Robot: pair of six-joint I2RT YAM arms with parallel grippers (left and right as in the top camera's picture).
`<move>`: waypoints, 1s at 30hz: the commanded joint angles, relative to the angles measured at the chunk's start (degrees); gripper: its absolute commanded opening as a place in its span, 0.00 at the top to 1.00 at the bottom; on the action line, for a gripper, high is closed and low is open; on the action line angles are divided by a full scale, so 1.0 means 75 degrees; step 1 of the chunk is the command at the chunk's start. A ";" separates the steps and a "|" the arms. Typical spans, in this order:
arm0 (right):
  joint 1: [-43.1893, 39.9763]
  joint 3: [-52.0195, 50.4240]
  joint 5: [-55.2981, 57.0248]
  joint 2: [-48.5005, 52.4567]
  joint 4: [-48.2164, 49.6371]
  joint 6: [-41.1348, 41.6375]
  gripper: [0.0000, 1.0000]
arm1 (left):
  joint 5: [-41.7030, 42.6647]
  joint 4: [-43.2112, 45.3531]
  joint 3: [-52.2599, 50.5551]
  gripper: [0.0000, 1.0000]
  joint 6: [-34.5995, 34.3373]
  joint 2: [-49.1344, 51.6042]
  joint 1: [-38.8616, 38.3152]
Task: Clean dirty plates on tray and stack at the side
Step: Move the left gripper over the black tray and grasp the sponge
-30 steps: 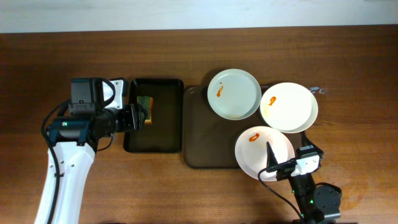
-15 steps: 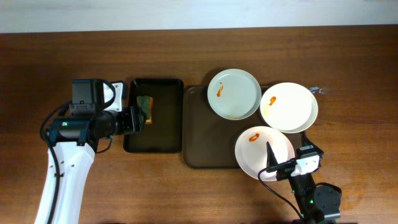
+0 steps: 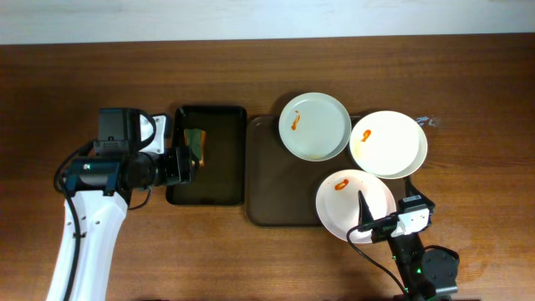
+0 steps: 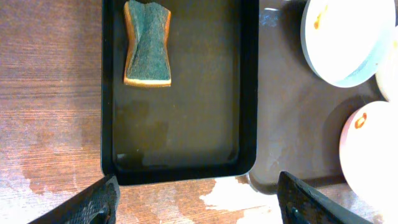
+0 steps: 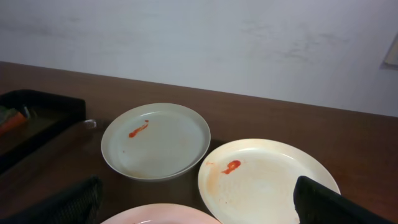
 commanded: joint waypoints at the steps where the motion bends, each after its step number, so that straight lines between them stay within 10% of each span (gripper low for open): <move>1: 0.0041 -0.0041 -0.0067 -0.0058 -0.0032 -0.0003 0.02 | -0.0052 -0.0108 0.0146 0.18 0.0038 0.0023 -0.0026; 25: 0.0041 -0.0041 -0.0067 -0.0058 -0.0032 -0.0003 0.02 | -0.0256 -0.0006 0.0146 0.09 0.0035 0.0029 -0.0023; 30: 0.0041 -0.0041 -0.0064 -0.0058 -0.0032 -0.0003 0.02 | -0.0254 0.0154 0.0146 0.91 -0.0280 0.0076 -0.0306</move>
